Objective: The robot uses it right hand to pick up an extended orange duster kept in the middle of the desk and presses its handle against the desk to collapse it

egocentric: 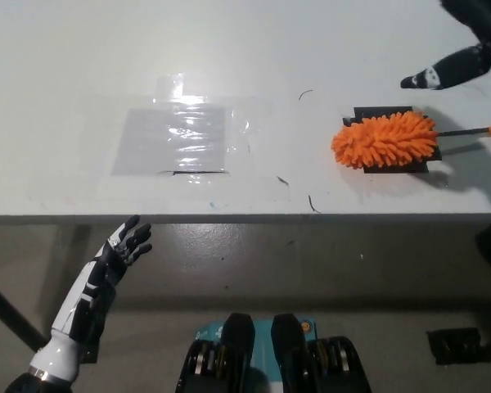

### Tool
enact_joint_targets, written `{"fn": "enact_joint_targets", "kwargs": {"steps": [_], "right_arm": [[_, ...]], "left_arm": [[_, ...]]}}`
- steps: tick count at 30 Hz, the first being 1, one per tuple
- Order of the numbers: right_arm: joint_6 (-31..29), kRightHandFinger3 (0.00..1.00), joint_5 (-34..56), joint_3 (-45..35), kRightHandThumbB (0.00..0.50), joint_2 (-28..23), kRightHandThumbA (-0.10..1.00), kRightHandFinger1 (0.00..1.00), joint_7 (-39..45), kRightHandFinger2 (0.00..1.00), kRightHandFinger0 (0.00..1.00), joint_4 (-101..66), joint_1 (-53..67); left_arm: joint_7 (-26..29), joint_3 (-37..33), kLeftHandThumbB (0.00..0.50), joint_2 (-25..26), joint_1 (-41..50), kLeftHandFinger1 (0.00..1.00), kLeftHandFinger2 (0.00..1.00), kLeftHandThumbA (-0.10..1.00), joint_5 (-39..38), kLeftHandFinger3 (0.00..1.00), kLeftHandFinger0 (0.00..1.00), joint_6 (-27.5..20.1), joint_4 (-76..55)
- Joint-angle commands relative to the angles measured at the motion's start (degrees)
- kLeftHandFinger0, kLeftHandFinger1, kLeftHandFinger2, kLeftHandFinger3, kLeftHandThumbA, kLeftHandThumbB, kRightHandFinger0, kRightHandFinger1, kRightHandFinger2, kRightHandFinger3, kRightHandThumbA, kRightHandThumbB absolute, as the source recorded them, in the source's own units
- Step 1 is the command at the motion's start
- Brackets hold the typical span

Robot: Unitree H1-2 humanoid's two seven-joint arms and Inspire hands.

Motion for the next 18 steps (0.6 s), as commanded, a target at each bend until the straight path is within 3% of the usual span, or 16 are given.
{"fn": "enact_joint_targets", "kwargs": {"steps": [1, 5, 6, 12, 18], "right_arm": [[0.45, 1.0, -3.57, 5.58, 0.418, 0.56, 0.97, 1.0, 10.09, 1.0, 1.0, 13.84, -11.66], [0.06, 1.0, -3.02, 7.19, 0.434, 1.16, 0.96, 1.0, 10.91, 1.0, 1.0, 17.63, -13.52], [-1.85, 1.0, -5.64, 10.25, 0.468, 3.56, 1.0, 1.0, 11.11, 1.0, 1.0, 26.03, -16.45], [-5.02, 1.0, -8.3, 15.13, 0.437, 7.27, 1.0, 1.0, 10.97, 1.0, 1.0, 38.92, -20.62], [-7.89, 1.0, -10.46, 18.02, 0.455, 11.26, 1.0, 1.0, 9.06, 1.0, 1.0, 49.93, -23.03]], "left_arm": [[-0.87, 0.72, 0.312, 0.74, -0.06, 1.0, 1.0, 1.0, -1.13, 1.0, 1.0, -2.7, -1.24], [-0.75, 0.72, 0.307, 0.71, -0.07, 1.0, 1.0, 1.0, -0.81, 1.0, 1.0, -2.79, -1.07], [-0.55, 0.79, 0.314, 0.53, 0.31, 1.0, 1.0, 1.0, -0.76, 1.0, 1.0, -2.78, -1.1], [-0.15, 0.88, 0.32, 0.3, 0.83, 1.0, 1.0, 1.0, -0.36, 1.0, 1.0, -2.57, -1.15], [0.01, 0.71, 0.318, 0.34, 1.45, 1.0, 1.0, 1.0, 0.21, 1.0, 1.0, -2.12, -1.57]]}}
